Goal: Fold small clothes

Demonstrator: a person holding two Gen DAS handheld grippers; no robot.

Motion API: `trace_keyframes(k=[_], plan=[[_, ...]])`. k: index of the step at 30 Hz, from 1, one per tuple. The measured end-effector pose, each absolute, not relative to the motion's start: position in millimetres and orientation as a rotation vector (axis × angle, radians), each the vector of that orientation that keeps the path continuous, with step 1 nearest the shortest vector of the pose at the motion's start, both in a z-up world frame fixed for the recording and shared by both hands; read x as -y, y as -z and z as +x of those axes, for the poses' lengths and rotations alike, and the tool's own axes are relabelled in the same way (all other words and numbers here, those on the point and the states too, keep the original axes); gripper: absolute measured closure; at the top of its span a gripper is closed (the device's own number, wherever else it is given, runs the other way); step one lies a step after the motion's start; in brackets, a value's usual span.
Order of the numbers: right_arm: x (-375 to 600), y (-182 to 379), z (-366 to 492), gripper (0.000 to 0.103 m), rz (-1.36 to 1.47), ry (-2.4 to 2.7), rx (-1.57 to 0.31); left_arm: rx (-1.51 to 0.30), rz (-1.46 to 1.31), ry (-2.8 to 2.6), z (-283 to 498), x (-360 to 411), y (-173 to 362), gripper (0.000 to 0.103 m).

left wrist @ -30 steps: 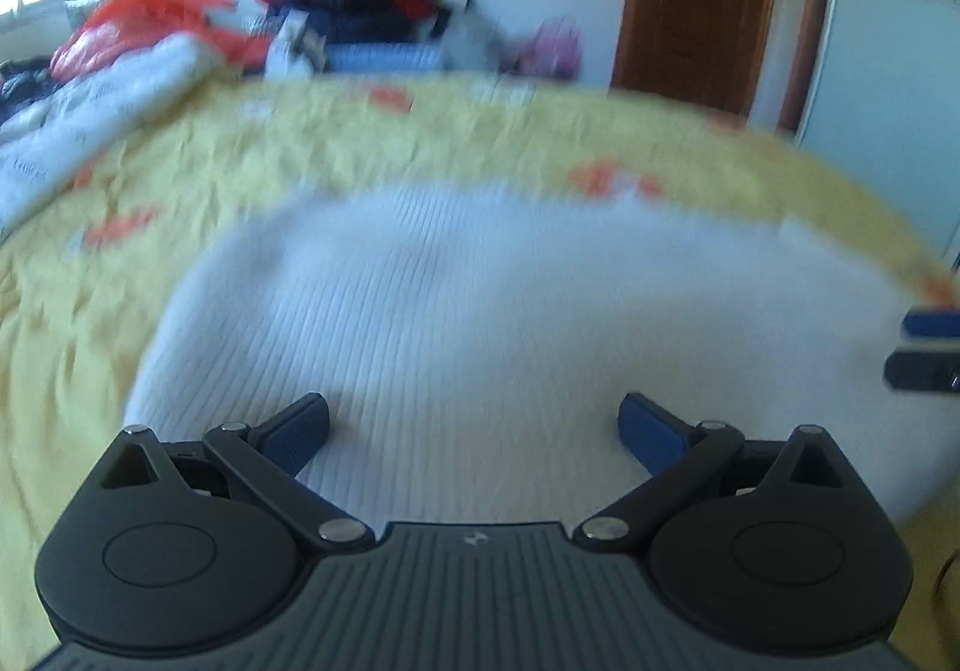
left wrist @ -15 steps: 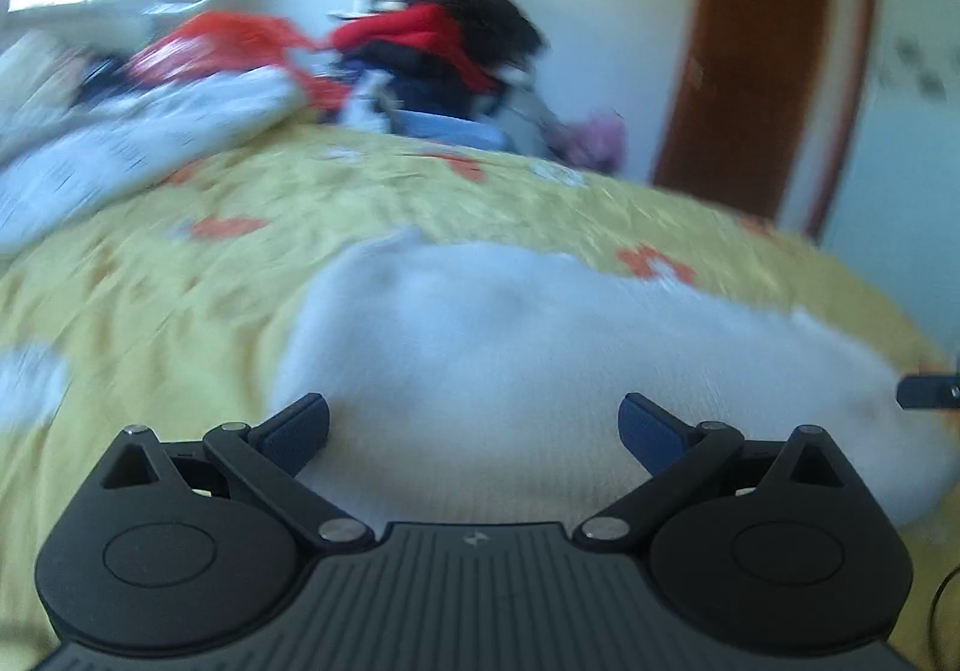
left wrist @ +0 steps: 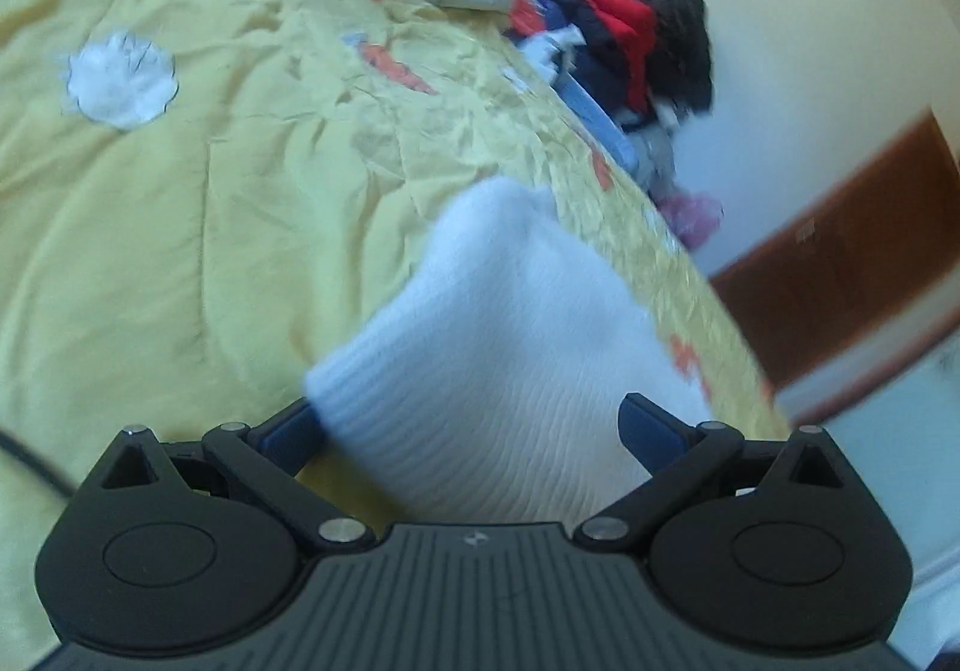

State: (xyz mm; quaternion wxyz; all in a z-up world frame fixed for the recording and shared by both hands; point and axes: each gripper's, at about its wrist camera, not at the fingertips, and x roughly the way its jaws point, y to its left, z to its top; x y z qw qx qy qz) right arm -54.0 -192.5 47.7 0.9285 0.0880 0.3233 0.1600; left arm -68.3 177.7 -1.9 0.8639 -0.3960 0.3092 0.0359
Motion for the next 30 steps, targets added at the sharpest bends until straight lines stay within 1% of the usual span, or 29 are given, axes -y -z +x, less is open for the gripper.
trace_keyframes(k=[1, 3, 5, 9, 11, 14, 16, 19, 21, 24, 30], plan=[[194, -48, -54, 0.005, 0.187, -0.322, -0.665, -0.647, -0.832, -0.088, -64, -177, 2, 0.001], [198, -47, -55, 0.005, 0.198, -0.318, -0.667, -0.639, -0.818, -0.139, -59, -172, 0, 0.012], [200, -47, -57, 0.005, 0.198, -0.313, -0.667, -0.666, -0.739, -0.192, -54, -168, -1, 0.057], [206, -47, -59, 0.005, 0.214, -0.306, -0.67, -0.663, -0.68, -0.196, -57, -166, -1, 0.063], [209, -46, -58, 0.005, 0.226, -0.31, -0.673, -0.644, -0.599, -0.208, -58, -156, -8, 0.067], [211, -49, -51, 0.005, 0.273, -0.337, -0.679, -0.55, -0.295, -0.182, -64, -113, -30, 0.068], [215, -51, -40, 0.005, 0.384, -0.391, -0.698, -0.468, -0.076, -0.113, -72, -76, -40, 0.069], [218, -46, -9, 0.003, 0.606, -0.509, -0.767, -0.394, 0.234, -0.001, -85, -21, -34, 0.069], [212, -36, 17, 0.003, 0.747, -0.568, -0.841, -0.377, 0.366, 0.045, -94, 2, -22, 0.069], [192, -26, 48, 0.002, 0.828, -0.622, -0.906, -0.359, 0.468, 0.071, -103, 15, -13, 0.069], [135, -16, 93, 0.002, 0.829, -0.71, -1.037, -0.352, 0.503, 0.091, -107, 11, -12, 0.069]])
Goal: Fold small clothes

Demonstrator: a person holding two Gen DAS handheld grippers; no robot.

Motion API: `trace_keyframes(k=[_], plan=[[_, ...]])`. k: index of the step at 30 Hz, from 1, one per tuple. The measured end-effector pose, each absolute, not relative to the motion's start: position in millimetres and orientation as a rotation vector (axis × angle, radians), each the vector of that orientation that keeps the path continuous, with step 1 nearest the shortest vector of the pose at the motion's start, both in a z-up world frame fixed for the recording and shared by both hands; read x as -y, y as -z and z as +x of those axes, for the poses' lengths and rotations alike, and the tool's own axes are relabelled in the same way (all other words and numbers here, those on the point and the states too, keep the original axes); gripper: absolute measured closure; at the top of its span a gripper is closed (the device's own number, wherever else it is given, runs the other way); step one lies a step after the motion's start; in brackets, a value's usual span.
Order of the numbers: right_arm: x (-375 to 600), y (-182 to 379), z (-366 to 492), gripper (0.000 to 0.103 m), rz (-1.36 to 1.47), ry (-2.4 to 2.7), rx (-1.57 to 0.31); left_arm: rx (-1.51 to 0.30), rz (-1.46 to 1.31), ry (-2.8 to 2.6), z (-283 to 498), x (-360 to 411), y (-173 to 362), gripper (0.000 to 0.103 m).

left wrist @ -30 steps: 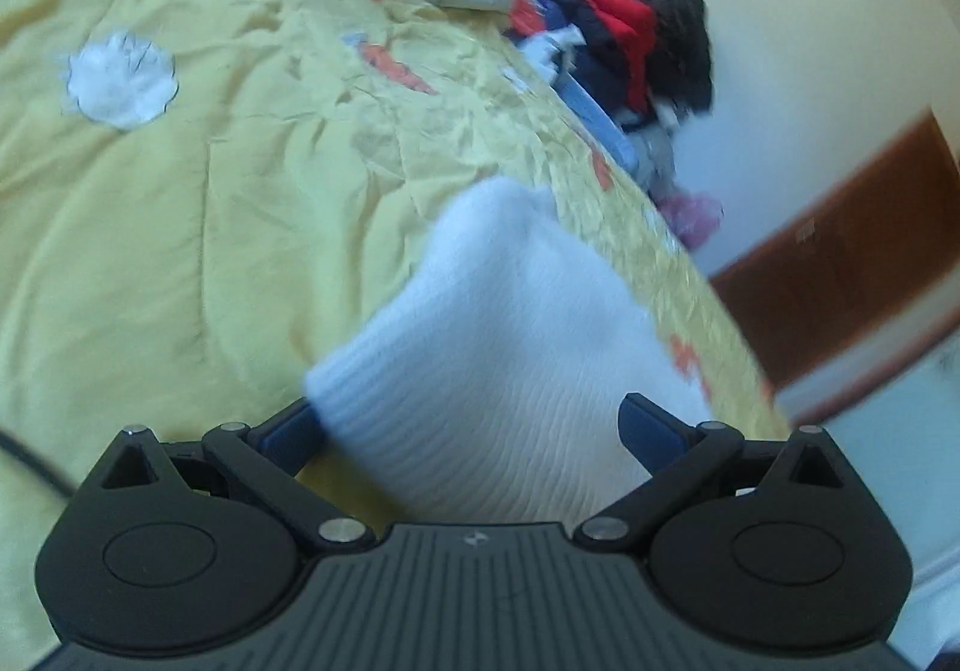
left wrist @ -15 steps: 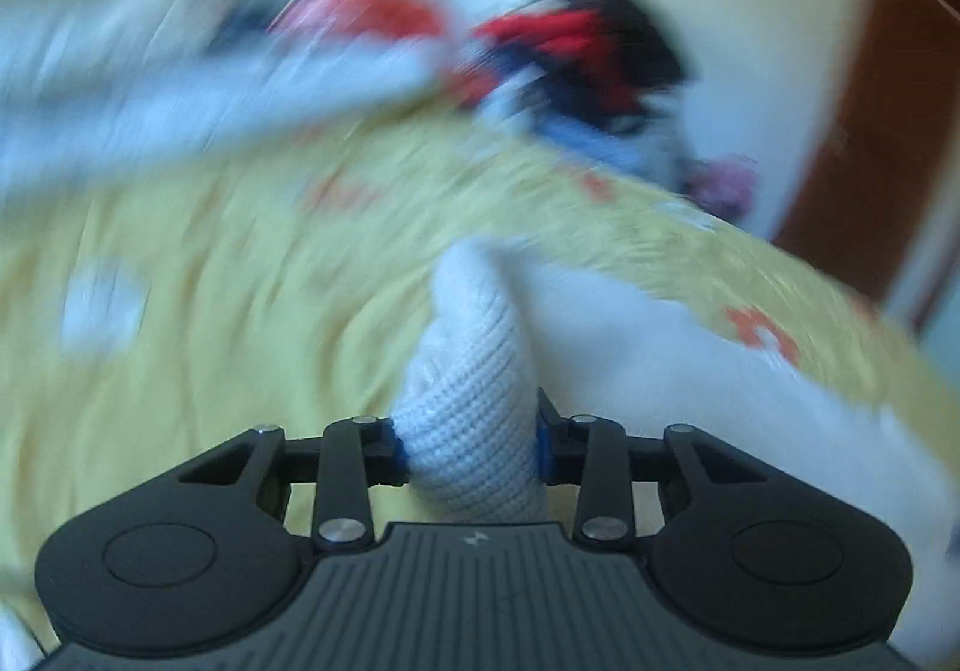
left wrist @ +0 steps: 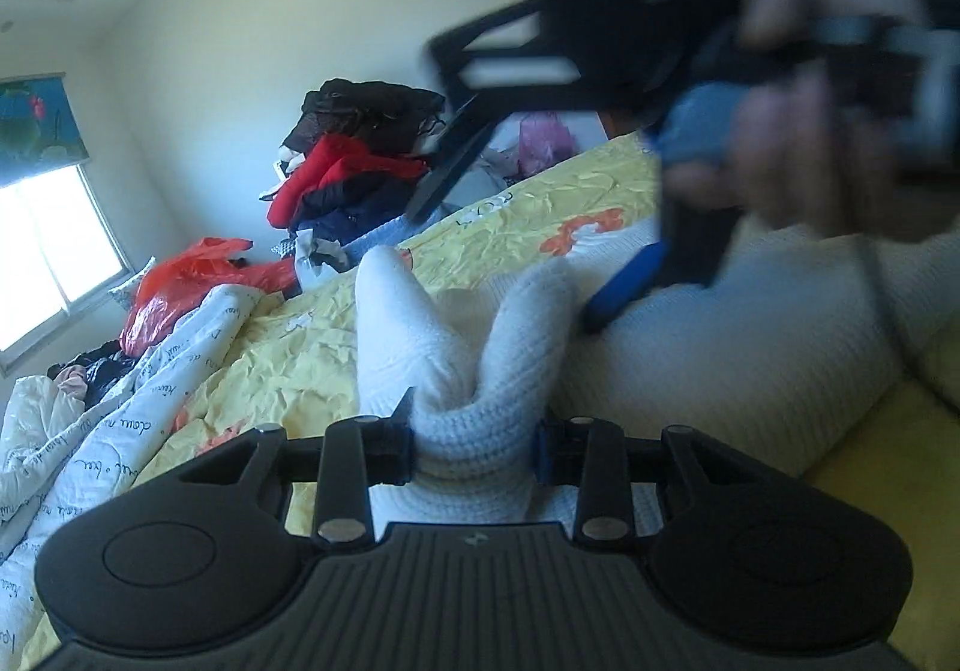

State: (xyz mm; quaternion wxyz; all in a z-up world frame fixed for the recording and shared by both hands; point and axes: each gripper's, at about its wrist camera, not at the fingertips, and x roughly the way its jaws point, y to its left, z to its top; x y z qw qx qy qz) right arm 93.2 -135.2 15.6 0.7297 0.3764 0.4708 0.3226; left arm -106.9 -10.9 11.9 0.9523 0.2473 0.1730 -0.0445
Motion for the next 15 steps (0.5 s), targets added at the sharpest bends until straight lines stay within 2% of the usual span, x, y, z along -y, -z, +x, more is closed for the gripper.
trace_keyframes(k=[8, 10, 12, 15], plan=[[78, -20, 147, 0.006, 0.674, -0.718, -1.119, -0.321, 0.555, 0.105, -110, 14, -5, 0.069], [69, -20, 155, 0.019, 0.593, -0.697, -1.109, -0.323, 0.552, 0.108, -109, 13, -4, 0.069], [61, -19, 158, 0.069, 0.481, -0.7, -1.071, -0.327, 0.553, 0.111, -106, 12, -5, 0.069], [64, -19, 154, 0.071, 0.423, -0.739, -1.024, -0.317, 0.551, 0.144, -107, 16, -12, 0.069]])
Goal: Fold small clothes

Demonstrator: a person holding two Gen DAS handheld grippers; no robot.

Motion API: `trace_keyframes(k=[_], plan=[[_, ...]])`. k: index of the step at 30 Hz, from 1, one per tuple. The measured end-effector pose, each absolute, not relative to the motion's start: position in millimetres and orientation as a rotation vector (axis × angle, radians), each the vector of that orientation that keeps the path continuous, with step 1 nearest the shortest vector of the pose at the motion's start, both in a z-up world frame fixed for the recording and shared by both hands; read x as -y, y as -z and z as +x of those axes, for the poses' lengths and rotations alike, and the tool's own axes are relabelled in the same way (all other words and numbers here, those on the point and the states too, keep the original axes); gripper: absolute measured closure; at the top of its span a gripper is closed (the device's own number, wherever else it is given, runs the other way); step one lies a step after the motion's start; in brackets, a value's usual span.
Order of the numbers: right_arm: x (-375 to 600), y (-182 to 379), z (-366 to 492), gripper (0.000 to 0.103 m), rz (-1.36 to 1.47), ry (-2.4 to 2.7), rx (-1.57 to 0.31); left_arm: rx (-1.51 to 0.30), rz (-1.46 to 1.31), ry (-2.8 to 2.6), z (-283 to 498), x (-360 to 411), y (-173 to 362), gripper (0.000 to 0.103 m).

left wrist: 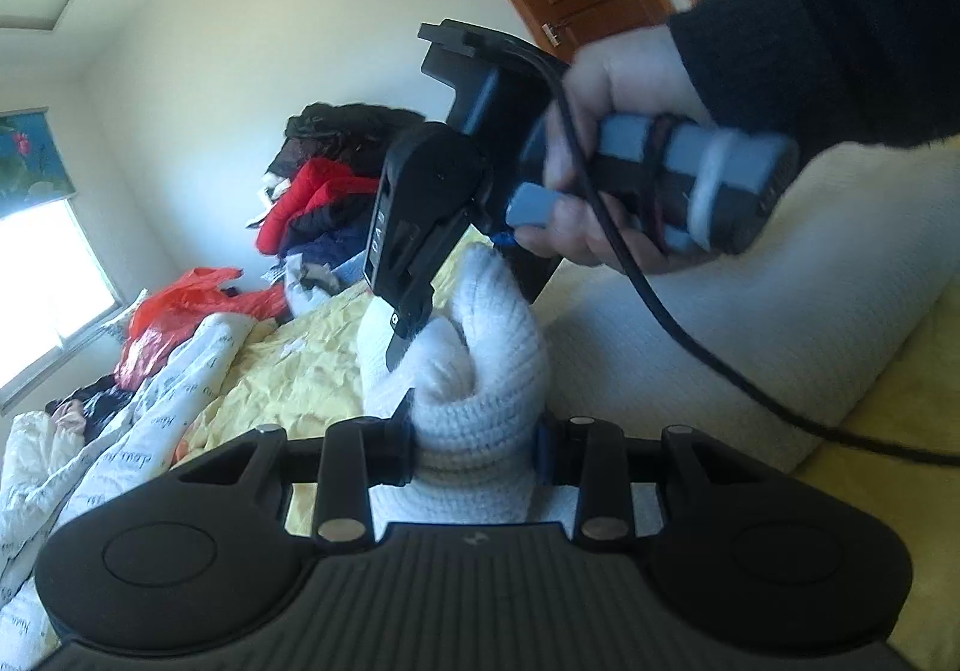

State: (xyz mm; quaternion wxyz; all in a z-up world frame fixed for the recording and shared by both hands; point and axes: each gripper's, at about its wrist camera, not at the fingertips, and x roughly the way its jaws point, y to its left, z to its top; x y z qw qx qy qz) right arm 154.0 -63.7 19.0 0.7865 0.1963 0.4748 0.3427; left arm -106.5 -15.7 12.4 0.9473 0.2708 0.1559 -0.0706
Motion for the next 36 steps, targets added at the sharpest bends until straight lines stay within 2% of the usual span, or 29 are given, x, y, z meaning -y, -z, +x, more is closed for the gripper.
trace_keyframes(k=[8, 9, 10, 11, 12, 17, 23, 24, 25, 26, 27, 28, 29, 30, 32, 34, 35, 36], plan=[[156, -68, 131, 0.074, 0.319, -0.748, -0.886, -0.21, 0.527, 0.432, -113, 85, -46, 0.07], [173, -74, 128, 0.078, 0.301, -0.736, -0.878, -0.2, 0.514, 0.487, -114, 97, -48, 0.073], [190, -79, 125, 0.078, 0.289, -0.725, -0.875, -0.187, 0.511, 0.544, -117, 110, -49, 0.086], [209, -82, 120, 0.078, 0.282, -0.707, -0.874, -0.178, 0.515, 0.609, -121, 124, -49, 0.091], [226, -83, 115, 0.078, 0.28, -0.69, -0.874, -0.167, 0.515, 0.671, -125, 136, -48, 0.091], [285, -57, 93, 0.078, 0.316, -0.599, -0.901, -0.185, 0.53, 0.788, -130, 170, -31, 0.091], [306, -9, 83, 0.077, 0.459, -0.556, -0.888, -0.212, 0.477, 0.706, -122, 134, -40, 0.09], [309, -7, 83, 0.071, 0.485, -0.549, -0.883, -0.222, 0.461, 0.683, -124, 127, -43, 0.088], [312, -4, 83, 0.069, 0.519, -0.55, -0.88, -0.231, 0.443, 0.653, -125, 120, -48, 0.077], [316, -1, 83, 0.062, 0.565, -0.559, -0.884, -0.236, 0.426, 0.616, -123, 107, -50, 0.055], [319, -1, 84, 0.057, 0.6, -0.569, -0.887, -0.236, 0.408, 0.568, -122, 93, -52, 0.04], [321, -1, 84, 0.053, 0.631, -0.58, -0.886, -0.232, 0.389, 0.518, -123, 79, -51, 0.015], [323, -2, 85, 0.046, 0.65, -0.589, -0.888, -0.225, 0.374, 0.475, -122, 66, -51, 0.01], [323, -4, 87, 0.039, 0.666, -0.596, -0.893, -0.222, 0.36, 0.441, -121, 55, -50, 0.01], [325, -10, 92, 0.033, 0.688, -0.595, -0.891, -0.258, 0.347, 0.386, -117, 40, -46, 0.01], [320, -15, 100, 0.031, 0.673, -0.575, -0.89, -0.291, 0.327, 0.356, -115, 32, -40, 0.01], [317, -15, 104, 0.042, 0.659, -0.554, -0.889, -0.296, 0.313, 0.358, -113, 31, -40, 0.01], [312, -15, 107, 0.065, 0.629, -0.532, -0.894, -0.295, 0.306, 0.359, -113, 32, -40, 0.01]])
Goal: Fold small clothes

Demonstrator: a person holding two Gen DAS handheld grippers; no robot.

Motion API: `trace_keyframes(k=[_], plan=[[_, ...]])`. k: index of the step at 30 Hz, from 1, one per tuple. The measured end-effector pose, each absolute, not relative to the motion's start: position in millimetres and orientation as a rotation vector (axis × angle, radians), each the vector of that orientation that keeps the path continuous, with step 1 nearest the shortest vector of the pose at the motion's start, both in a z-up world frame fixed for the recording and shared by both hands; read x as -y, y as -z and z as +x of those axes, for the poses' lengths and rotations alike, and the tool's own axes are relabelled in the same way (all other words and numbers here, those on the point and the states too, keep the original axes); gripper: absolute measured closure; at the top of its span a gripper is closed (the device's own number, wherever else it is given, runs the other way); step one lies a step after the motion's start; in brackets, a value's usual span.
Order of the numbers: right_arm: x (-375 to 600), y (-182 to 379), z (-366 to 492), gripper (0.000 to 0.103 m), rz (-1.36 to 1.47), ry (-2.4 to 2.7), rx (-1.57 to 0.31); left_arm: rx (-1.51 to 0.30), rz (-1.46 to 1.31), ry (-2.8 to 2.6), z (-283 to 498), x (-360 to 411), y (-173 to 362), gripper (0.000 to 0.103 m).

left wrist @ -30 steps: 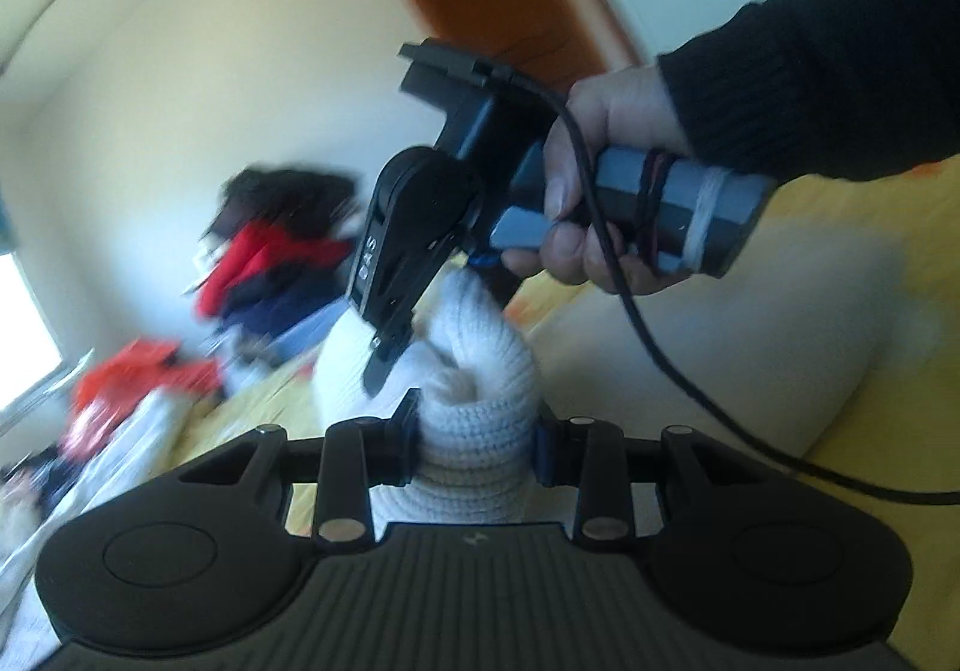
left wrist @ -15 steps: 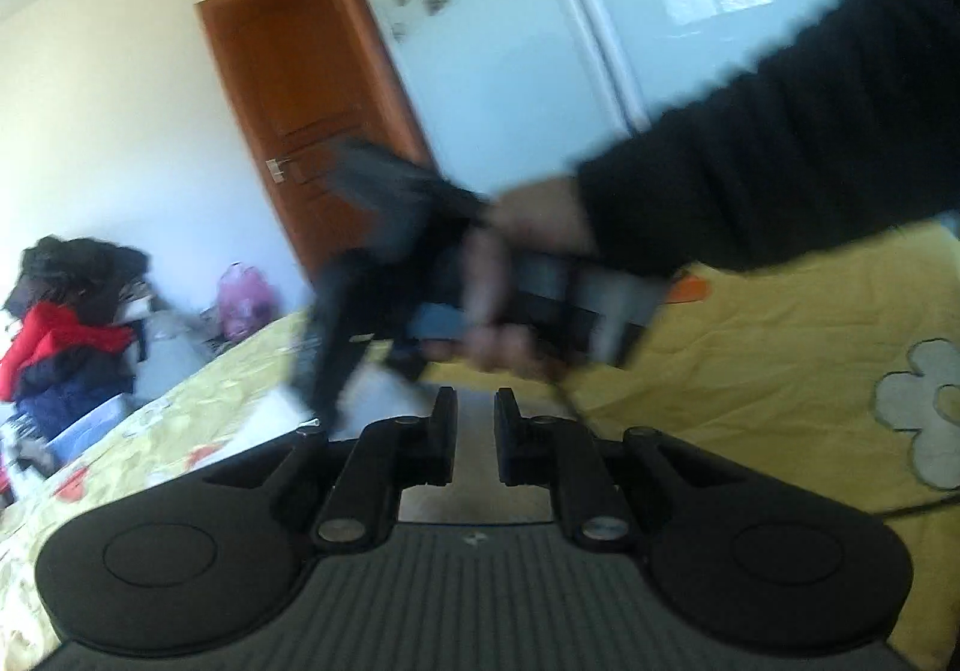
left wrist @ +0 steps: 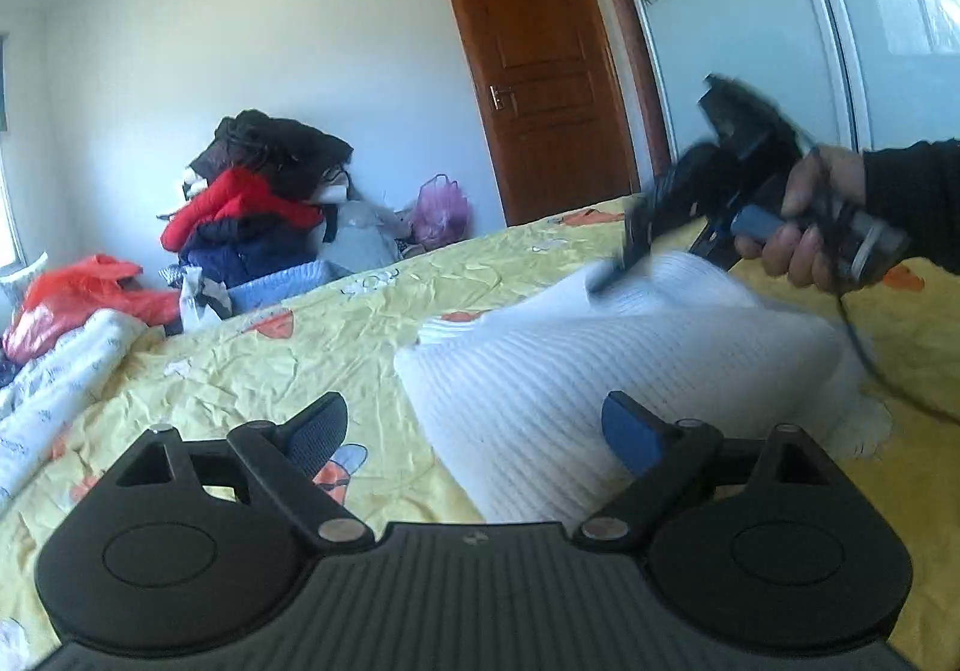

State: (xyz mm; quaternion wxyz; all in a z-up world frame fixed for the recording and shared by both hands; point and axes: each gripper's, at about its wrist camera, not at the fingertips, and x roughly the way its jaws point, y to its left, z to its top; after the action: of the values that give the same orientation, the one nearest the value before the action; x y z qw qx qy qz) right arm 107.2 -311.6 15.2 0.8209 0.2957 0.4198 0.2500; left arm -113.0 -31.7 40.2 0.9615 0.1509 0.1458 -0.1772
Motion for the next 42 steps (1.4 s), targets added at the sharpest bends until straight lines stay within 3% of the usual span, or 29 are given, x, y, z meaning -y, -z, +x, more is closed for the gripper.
trace_keyframes(k=[1, 9, 13, 14, 16, 18, 20, 24, 31, 35, 36, 42], plan=[[305, -14, 110, 0.08, 0.568, -0.51, -0.916, -0.294, 0.305, 0.362, -112, 36, -40, 0.01], [317, -51, 99, 0.081, 0.399, -0.543, -0.856, -0.45, 0.232, 0.631, -97, 60, -35, 0.01], [337, -34, 103, 0.079, 0.409, -0.449, -0.921, -0.442, 0.275, 0.631, -92, 86, -12, 0.0], [341, -25, 101, 0.068, 0.438, -0.419, -0.933, -0.437, 0.292, 0.627, -94, 89, -12, 0.0], [351, -16, 92, 0.058, 0.542, -0.394, -0.893, -0.447, 0.276, 0.636, -96, 83, -18, 0.0], [359, -24, 78, 0.038, 0.606, -0.356, -0.846, -0.43, 0.23, 0.644, -98, 68, -29, 0.0], [366, -39, 53, 0.03, 0.644, -0.318, -0.746, -0.38, 0.212, 0.614, -108, 48, -35, 0.0], [371, -65, -2, 0.03, 0.625, -0.332, -0.648, -0.366, 0.3, 0.571, -126, 32, -33, 0.0], [339, -49, -38, 0.033, 0.56, -0.439, -0.795, -0.421, 0.454, 0.589, -134, 46, -7, 0.0], [329, -40, -35, 0.047, 0.582, -0.445, -0.813, -0.463, 0.376, 0.552, -121, 42, -11, 0.006], [328, -40, -35, 0.06, 0.565, -0.461, -0.818, -0.475, 0.345, 0.56, -120, 39, -16, 0.006], [317, -40, -35, 0.061, 0.539, -0.474, -0.86, -0.497, 0.284, 0.504, -114, 26, -14, 0.006]])
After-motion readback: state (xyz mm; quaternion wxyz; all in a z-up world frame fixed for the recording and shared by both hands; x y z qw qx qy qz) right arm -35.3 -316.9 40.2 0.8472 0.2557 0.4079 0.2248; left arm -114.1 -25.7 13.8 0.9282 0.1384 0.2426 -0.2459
